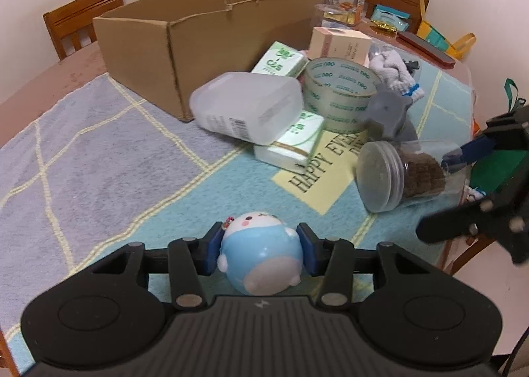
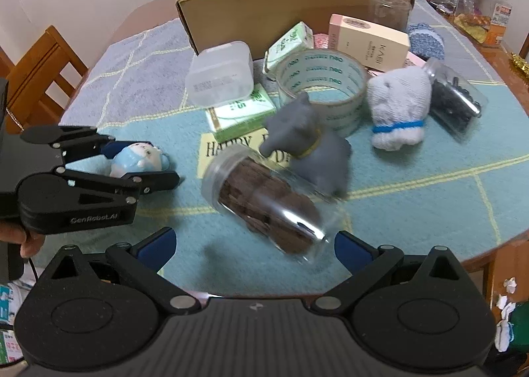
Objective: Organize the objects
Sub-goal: 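Grasp the blue-white round toy with the left tool while the right tool grasps the cookie jar, then carry the toy and cookie jar into the cardboard box and open both tools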
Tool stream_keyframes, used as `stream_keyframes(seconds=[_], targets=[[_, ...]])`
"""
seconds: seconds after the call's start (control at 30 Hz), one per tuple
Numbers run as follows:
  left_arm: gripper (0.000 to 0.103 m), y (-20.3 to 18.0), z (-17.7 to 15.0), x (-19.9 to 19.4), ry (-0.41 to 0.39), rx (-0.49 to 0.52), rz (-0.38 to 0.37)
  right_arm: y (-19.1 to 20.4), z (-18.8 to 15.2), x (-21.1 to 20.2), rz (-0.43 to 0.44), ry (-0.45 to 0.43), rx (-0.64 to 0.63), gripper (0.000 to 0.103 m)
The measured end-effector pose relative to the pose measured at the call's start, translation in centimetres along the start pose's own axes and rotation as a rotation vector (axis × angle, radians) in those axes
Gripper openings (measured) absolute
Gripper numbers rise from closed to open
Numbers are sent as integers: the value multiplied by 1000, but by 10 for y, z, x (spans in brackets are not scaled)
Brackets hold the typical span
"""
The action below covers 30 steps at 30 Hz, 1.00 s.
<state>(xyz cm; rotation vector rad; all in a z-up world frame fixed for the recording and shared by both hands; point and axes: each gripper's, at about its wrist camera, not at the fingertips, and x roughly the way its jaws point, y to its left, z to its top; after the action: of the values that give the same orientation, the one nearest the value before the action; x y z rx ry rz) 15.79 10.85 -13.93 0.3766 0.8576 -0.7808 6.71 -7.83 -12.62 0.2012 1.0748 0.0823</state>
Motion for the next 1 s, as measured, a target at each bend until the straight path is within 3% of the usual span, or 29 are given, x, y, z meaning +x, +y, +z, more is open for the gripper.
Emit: stream_keyframes(seconds=[0.2,0.53,0.77,1.0], targets=[[46,13,-6,-4,14,-11,19,6,13,10,14,6,51,103],[46,27,-10,-10,15,-31,27,28,31,31,-54,40,68,103],[46,30,-8,-12,21,-46,22,38,33,41,-101,73,33,103],[46,30,-3,-18,46,-71,21,37,35,39,-88,93,5,102]])
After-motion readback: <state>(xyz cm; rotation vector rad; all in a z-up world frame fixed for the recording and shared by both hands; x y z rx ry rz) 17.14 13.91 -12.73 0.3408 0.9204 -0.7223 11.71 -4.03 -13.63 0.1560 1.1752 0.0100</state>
